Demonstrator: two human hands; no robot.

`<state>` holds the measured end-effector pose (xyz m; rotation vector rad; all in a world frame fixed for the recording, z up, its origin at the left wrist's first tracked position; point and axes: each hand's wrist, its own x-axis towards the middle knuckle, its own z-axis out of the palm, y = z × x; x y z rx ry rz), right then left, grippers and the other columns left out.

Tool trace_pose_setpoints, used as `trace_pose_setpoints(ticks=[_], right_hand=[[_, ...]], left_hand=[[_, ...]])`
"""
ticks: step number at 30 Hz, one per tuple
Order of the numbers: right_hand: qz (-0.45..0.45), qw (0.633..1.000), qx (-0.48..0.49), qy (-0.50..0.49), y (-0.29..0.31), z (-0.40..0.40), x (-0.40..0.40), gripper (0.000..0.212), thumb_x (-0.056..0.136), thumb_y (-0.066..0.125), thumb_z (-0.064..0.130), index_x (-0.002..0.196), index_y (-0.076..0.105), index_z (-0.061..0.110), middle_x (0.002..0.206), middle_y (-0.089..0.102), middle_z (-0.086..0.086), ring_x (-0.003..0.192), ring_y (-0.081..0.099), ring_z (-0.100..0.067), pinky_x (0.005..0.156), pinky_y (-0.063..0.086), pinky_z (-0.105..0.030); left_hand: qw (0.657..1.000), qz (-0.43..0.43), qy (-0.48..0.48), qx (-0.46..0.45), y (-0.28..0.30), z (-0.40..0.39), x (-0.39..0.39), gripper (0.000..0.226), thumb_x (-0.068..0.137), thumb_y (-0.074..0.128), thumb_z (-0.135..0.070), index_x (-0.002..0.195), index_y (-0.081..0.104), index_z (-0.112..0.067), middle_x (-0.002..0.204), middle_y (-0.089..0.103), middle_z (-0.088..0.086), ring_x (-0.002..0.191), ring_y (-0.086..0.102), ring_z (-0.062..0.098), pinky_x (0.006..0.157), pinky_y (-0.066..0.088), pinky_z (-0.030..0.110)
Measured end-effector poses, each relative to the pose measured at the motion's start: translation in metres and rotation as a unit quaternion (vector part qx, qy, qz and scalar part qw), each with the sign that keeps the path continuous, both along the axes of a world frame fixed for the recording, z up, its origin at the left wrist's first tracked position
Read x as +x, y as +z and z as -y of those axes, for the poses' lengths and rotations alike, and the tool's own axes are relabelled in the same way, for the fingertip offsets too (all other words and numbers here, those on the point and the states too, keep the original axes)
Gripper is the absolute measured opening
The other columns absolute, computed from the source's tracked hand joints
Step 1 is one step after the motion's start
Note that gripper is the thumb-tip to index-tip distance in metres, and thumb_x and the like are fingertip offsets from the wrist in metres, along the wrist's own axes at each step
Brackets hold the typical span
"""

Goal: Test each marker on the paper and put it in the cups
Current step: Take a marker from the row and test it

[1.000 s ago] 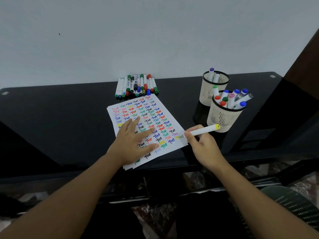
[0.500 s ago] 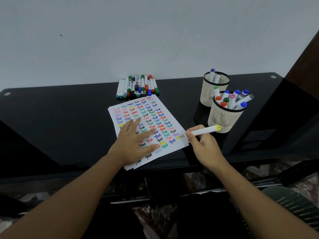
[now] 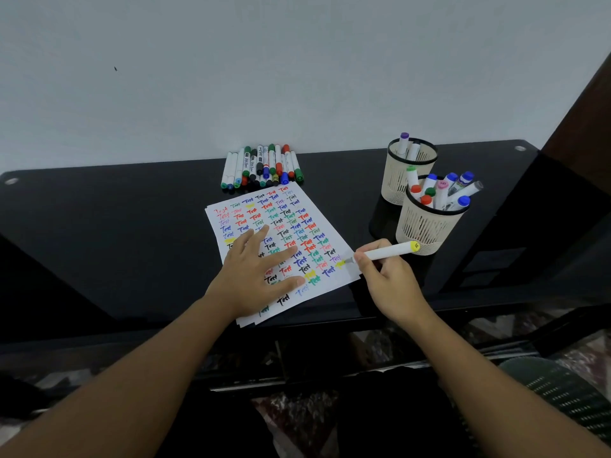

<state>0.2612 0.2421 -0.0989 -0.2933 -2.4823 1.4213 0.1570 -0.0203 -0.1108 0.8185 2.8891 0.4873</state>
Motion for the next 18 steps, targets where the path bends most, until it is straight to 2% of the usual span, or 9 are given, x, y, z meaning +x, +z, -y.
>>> trace_pose_setpoints(ticks=[4,7,9,10,12,14,16,18], right_hand=[[-0.043,0.998,-0.048,-0.002,0.003,0.000,0.000,0.004,0.106,0.059,0.031,0.105,0.062,0.029,0.092,0.067,0.009,0.086,0.062,-0.012,0.076,0.053,-0.037],[-0.062,0.993,-0.093,0.025,0.006,0.000,-0.001,0.011,0.107,0.058,0.024,0.108,0.066,0.031,0.083,0.067,0.006,0.081,0.064,-0.010,0.077,0.052,-0.022],[-0.052,0.995,-0.080,0.040,0.007,0.000,-0.002,0.016,0.107,0.058,0.019,0.106,0.067,0.031,0.081,0.068,0.004,0.082,0.065,-0.007,0.078,0.050,-0.020],[-0.047,0.996,-0.062,0.050,0.008,-0.001,-0.003,0.020,0.106,0.057,0.015,0.111,0.067,0.032,0.088,0.070,0.006,0.089,0.066,-0.005,0.082,0.051,-0.019],[-0.024,0.995,-0.033,0.088,0.011,-0.002,-0.008,0.044,0.104,0.056,0.003,0.132,0.059,0.036,0.108,0.068,0.009,0.106,0.065,-0.005,0.093,0.050,-0.016],[0.018,0.991,-0.063,0.119,0.021,-0.001,-0.015,0.065,0.101,0.060,0.000,0.147,0.046,0.044,0.126,0.063,0.012,0.115,0.063,-0.002,0.094,0.052,-0.018],[0.046,0.986,-0.086,0.137,0.030,0.003,-0.025,0.066,0.104,0.057,0.009,0.154,0.039,0.047,0.135,0.059,0.017,0.122,0.058,0.002,0.092,0.049,-0.018],[0.056,0.983,-0.098,0.145,0.037,0.009,-0.036,0.062,0.107,0.049,0.012,0.159,0.035,0.042,0.137,0.059,0.015,0.126,0.054,-0.001,0.094,0.043,-0.017]], left_hand=[[1.000,0.011,0.006,0.026,0.003,0.000,0.000,0.070,0.080,0.039,-0.092,0.145,0.029,-0.067,0.168,-0.002,-0.012,0.154,-0.009,0.019,0.124,0.010,0.058],[0.993,0.031,0.024,0.111,0.008,0.001,0.002,0.066,0.088,0.053,-0.073,0.149,0.029,-0.062,0.168,-0.002,-0.014,0.154,-0.002,0.018,0.123,0.013,0.054],[0.982,0.055,0.064,0.170,0.014,0.001,-0.002,0.068,0.094,0.059,-0.059,0.154,0.025,-0.055,0.167,-0.002,-0.013,0.155,0.006,0.020,0.122,0.019,0.052],[0.975,0.070,0.091,0.189,0.016,0.001,-0.007,0.070,0.097,0.060,-0.053,0.156,0.024,-0.051,0.167,0.000,-0.011,0.154,0.013,0.021,0.122,0.023,0.051],[0.968,0.089,0.133,0.193,0.022,0.000,-0.020,0.069,0.099,0.061,-0.043,0.158,0.025,-0.041,0.165,0.013,-0.003,0.149,0.027,0.021,0.120,0.031,0.047],[0.974,0.086,0.138,0.158,0.025,-0.002,-0.032,0.060,0.100,0.061,-0.040,0.154,0.037,-0.036,0.157,0.030,0.002,0.144,0.032,0.022,0.117,0.034,0.044],[0.980,0.073,0.127,0.131,0.024,-0.003,-0.038,0.044,0.101,0.060,-0.036,0.144,0.051,-0.035,0.146,0.041,0.003,0.139,0.036,0.024,0.110,0.038,0.038],[0.982,0.051,0.124,0.135,0.022,-0.001,-0.040,0.034,0.103,0.058,-0.030,0.136,0.060,-0.035,0.134,0.049,0.002,0.126,0.048,0.021,0.100,0.043,0.032]])
